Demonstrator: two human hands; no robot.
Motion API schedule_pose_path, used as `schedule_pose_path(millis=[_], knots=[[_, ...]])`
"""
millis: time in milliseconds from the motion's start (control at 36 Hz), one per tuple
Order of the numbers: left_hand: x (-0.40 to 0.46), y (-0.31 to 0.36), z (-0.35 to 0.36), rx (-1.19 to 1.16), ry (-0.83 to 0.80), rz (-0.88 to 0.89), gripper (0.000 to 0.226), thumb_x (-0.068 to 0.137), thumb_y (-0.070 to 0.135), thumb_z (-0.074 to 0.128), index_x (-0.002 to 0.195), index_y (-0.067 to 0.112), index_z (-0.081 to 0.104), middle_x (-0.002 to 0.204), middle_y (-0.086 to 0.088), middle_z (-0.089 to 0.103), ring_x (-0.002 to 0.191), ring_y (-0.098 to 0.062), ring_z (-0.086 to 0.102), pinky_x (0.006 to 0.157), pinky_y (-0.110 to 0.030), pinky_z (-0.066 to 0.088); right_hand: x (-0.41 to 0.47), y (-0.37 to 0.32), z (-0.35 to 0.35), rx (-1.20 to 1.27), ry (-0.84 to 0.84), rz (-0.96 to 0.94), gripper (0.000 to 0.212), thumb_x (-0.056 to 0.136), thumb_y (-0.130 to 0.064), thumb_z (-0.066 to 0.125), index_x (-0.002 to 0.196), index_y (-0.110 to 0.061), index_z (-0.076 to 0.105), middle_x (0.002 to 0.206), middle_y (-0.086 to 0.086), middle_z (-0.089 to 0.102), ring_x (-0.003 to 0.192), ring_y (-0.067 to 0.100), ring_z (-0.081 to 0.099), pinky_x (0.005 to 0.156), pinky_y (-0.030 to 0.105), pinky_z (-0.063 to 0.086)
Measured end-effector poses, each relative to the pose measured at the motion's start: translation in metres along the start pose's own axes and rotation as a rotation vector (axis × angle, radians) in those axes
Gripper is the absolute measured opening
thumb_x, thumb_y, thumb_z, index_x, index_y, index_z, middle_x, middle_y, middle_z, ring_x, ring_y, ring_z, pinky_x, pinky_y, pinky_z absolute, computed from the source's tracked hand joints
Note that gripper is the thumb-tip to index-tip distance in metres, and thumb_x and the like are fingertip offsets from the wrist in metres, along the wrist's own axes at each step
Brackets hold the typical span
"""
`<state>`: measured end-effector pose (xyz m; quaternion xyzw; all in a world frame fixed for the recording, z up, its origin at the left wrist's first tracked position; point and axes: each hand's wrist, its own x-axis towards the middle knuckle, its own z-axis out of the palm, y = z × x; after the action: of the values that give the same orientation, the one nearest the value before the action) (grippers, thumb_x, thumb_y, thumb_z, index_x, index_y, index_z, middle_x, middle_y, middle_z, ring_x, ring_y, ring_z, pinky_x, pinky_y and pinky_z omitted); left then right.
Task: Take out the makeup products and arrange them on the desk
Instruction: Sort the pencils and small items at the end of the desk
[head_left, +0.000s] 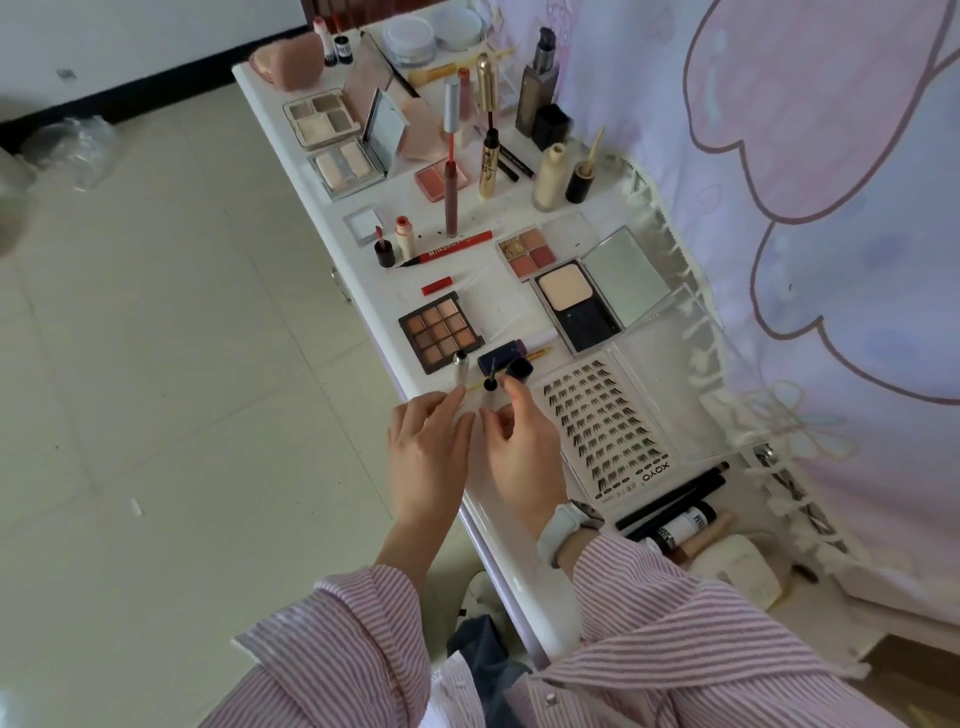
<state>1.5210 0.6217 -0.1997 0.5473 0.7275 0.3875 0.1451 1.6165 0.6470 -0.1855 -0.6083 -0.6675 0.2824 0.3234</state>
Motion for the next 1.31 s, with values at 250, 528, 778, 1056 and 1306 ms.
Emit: schedule_pose_path(millis=[250, 528, 778, 1056, 1306], knots=[[0.006, -0.002, 0.006, -0.037, 0.026, 0.063, 0.03, 0.088, 0.023, 0.05, 0.1, 0.006, 0.071, 0.088, -0.009, 0.066, 0.081, -0.028, 0.056, 0.068, -0.04, 0.053, 0.002, 0.001, 0.008, -0.032, 0.12, -0.047, 0.028, 0.086, -0.015, 0.062, 0.113, -0.006, 0.061, 0.077, 0.006, 0.067, 0.064, 0.016, 0.063, 0.06, 0.02, 0.047], [0.007, -0.001, 0.011, -0.018, 0.012, 0.1, 0.027, 0.087, 0.022, 0.051, 0.098, 0.009, 0.072, 0.086, -0.009, 0.066, 0.079, -0.029, 0.058, 0.065, -0.041, 0.052, 0.003, 0.002, 0.005, 0.001, 0.08, -0.025, 0.026, 0.09, -0.015, 0.057, 0.114, -0.005, 0.06, 0.084, 0.01, 0.068, 0.072, 0.022, 0.065, 0.067, 0.033, 0.054], [-0.013, -0.003, 0.0, 0.057, 0.028, 0.062, 0.029, 0.087, 0.02, 0.048, 0.101, 0.007, 0.07, 0.094, -0.009, 0.065, 0.087, -0.028, 0.058, 0.074, -0.038, 0.048, -0.025, 0.005, -0.018, 0.075, 0.047, -0.02, 0.038, 0.089, -0.031, 0.048, 0.109, -0.002, 0.061, 0.071, -0.002, 0.058, 0.059, 0.001, 0.05, 0.058, 0.016, 0.046], [-0.084, 0.023, 0.013, 0.226, -0.262, 0.374, 0.03, 0.088, 0.023, 0.05, 0.113, 0.013, 0.063, 0.121, -0.01, 0.059, 0.121, -0.027, 0.046, 0.104, -0.051, 0.032, -0.089, 0.045, -0.099, -0.589, 0.26, -0.156, 0.019, 0.084, -0.016, 0.05, 0.091, -0.009, 0.067, 0.09, 0.006, 0.064, 0.088, 0.018, 0.048, 0.077, 0.032, 0.041], [-0.089, 0.015, 0.005, 0.453, -0.478, 0.429, 0.047, 0.095, 0.039, 0.03, 0.133, 0.019, 0.048, 0.143, -0.007, 0.043, 0.136, -0.026, 0.034, 0.112, -0.049, 0.016, -0.106, 0.06, -0.114, -0.972, 0.104, -0.093, 0.037, 0.073, -0.02, 0.052, 0.108, -0.015, 0.062, 0.105, 0.011, 0.059, 0.104, 0.034, 0.049, 0.076, 0.041, 0.038]])
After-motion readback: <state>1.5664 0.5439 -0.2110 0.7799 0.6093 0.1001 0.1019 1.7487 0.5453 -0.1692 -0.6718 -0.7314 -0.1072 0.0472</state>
